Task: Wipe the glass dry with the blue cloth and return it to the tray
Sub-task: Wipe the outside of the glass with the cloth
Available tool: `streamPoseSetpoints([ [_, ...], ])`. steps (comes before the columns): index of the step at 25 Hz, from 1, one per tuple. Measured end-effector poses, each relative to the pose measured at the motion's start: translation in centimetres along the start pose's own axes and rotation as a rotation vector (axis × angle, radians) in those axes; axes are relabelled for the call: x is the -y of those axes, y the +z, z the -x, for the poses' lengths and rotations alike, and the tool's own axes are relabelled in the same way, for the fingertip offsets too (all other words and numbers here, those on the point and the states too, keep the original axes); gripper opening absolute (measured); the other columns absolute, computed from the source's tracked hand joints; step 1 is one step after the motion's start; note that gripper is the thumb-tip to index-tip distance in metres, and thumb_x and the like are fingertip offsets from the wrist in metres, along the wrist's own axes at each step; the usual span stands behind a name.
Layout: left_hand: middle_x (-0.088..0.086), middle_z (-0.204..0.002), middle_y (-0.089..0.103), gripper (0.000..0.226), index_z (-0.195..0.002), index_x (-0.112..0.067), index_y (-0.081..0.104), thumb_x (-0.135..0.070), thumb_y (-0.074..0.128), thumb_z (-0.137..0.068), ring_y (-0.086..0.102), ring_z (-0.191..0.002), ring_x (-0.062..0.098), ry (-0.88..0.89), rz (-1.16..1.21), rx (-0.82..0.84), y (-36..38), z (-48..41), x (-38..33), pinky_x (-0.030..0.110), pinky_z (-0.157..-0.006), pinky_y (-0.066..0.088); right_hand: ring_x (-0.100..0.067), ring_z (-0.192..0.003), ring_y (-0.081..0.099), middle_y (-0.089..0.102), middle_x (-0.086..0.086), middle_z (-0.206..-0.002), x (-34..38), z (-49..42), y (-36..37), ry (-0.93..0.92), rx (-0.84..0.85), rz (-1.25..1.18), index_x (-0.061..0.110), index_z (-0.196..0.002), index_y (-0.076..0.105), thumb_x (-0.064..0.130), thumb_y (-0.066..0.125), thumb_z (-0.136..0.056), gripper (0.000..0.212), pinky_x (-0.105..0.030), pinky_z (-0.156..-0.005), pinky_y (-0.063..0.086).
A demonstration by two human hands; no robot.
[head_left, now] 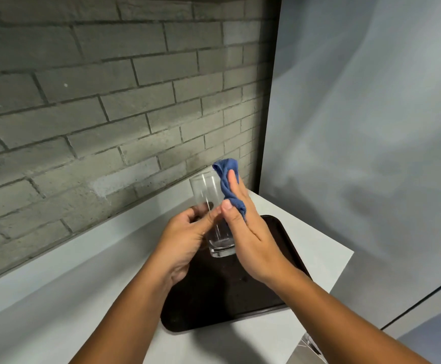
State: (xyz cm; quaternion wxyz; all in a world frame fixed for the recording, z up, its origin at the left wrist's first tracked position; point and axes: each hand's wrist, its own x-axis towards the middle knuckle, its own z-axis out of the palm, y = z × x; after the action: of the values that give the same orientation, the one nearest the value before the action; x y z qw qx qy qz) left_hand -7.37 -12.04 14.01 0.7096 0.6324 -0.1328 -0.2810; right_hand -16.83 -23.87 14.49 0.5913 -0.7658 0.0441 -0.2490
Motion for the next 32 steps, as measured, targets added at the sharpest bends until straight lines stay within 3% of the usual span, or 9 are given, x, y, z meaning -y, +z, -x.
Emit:
streamPoseSetpoints([
  [4, 0.017, -0.104, 0.079, 0.066, -0.113, -0.014, 0.083, -0.05, 0.096, -0.06, 0.071, -0.083, 0.025, -0.026, 0.098, 0.055, 0.0, 0.0, 0.1, 0.037, -0.082, 0.063, 0.001, -0.166, 0.023, 0.026, 0.014, -0.181, 0.4, -0.9, -1.1, 0.076, -0.049, -0.151, 0.03, -0.172, 0.027, 0.036, 0.042, -0.118, 0.057, -0.035, -0.138, 0.02],
  [7, 0.028, -0.125, 0.082, 0.073, -0.13, 0.001, 0.077, -0.043, 0.099, -0.075, 0.076, -0.105, 0.034, -0.012, 0.144, 0.003, 0.3, -0.2, -0.3, 0.056, -0.107, 0.062, 0.004, -0.166, 0.018, 0.024, 0.018, -0.181, 0.5, -0.5, -0.9, -0.053, -0.005, 0.049, 0.044, -0.166, 0.031, 0.046, 0.045, -0.114, 0.054, -0.027, -0.137, 0.018],
  [12, 0.012, -0.107, 0.089, 0.076, -0.122, -0.004, 0.081, -0.05, 0.095, -0.064, 0.083, -0.09, 0.02, 0.014, 0.095, 0.029, 0.8, 0.1, 0.0, 0.04, -0.089, 0.067, 0.006, -0.164, 0.024, 0.03, 0.02, -0.178, 0.7, -1.1, -1.3, -0.007, -0.015, 0.024, 0.045, -0.165, 0.035, 0.043, 0.046, -0.113, 0.053, -0.035, -0.138, 0.021],
  [15, 0.019, -0.111, 0.085, 0.069, -0.122, 0.0, 0.079, -0.044, 0.093, -0.07, 0.08, -0.095, 0.027, -0.012, 0.127, 0.068, 0.6, 0.1, -0.2, 0.047, -0.097, 0.062, 0.007, -0.164, 0.023, 0.029, 0.021, -0.179, -0.1, -0.6, -1.4, -0.072, 0.007, 0.166, 0.051, -0.164, 0.034, 0.047, 0.046, -0.113, 0.053, -0.023, -0.135, 0.022],
  [18, 0.019, -0.11, 0.085, 0.053, -0.12, -0.006, 0.079, -0.028, 0.1, -0.077, 0.08, -0.092, 0.029, -0.017, 0.147, 0.071, 1.0, 0.1, 0.1, 0.047, -0.094, 0.064, -0.01, -0.165, 0.035, 0.041, 0.008, -0.176, -0.1, -0.8, -1.9, 0.03, -0.019, -0.046, 0.032, -0.167, 0.042, 0.039, 0.044, -0.114, 0.054, -0.042, -0.137, 0.027],
  [22, 0.014, -0.102, 0.088, 0.032, -0.106, -0.016, 0.085, -0.027, 0.091, -0.076, 0.085, -0.086, 0.02, 0.014, 0.255, 0.066, 1.2, -0.3, 0.2, 0.035, -0.075, 0.07, 0.0, -0.167, 0.022, 0.03, 0.019, -0.18, -0.7, 0.6, -1.5, -0.099, -0.005, 0.125, 0.036, -0.169, 0.036, 0.05, 0.046, -0.113, 0.058, -0.024, -0.135, 0.021],
  [26, 0.012, -0.102, 0.085, 0.052, -0.124, -0.012, 0.075, -0.023, 0.095, -0.077, 0.08, -0.081, 0.018, 0.052, 0.191, 0.025, 1.5, -0.3, 0.0, 0.038, -0.077, 0.068, -0.009, -0.165, 0.034, 0.04, 0.012, -0.177, -0.4, 0.7, -1.9, -0.051, -0.066, 0.17, 0.035, -0.168, 0.039, 0.045, 0.047, -0.111, 0.058, -0.048, -0.136, 0.028],
  [28, 0.019, -0.119, 0.083, 0.059, -0.129, -0.012, 0.073, -0.027, 0.092, -0.075, 0.078, -0.101, 0.028, 0.099, 0.163, -0.024, 1.7, -0.6, -0.2, 0.049, -0.098, 0.063, -0.009, -0.166, 0.031, 0.035, 0.014, -0.179, -0.3, 0.8, -2.0, -0.094, -0.051, 0.203, 0.034, -0.17, 0.036, 0.048, 0.049, -0.112, 0.061, -0.044, -0.136, 0.029],
  [32, 0.008, -0.118, 0.081, 0.078, -0.131, -0.015, 0.073, -0.038, 0.099, -0.061, 0.079, -0.099, 0.021, 0.191, 0.125, -0.022, 1.9, -0.7, -0.7, 0.041, -0.09, 0.064, -0.023, -0.164, 0.039, 0.042, 0.011, -0.176, 0.4, 0.4, -2.1, -0.088, -0.056, 0.166, 0.043, -0.166, 0.039, 0.044, 0.047, -0.112, 0.054, -0.046, -0.126, 0.045],
])
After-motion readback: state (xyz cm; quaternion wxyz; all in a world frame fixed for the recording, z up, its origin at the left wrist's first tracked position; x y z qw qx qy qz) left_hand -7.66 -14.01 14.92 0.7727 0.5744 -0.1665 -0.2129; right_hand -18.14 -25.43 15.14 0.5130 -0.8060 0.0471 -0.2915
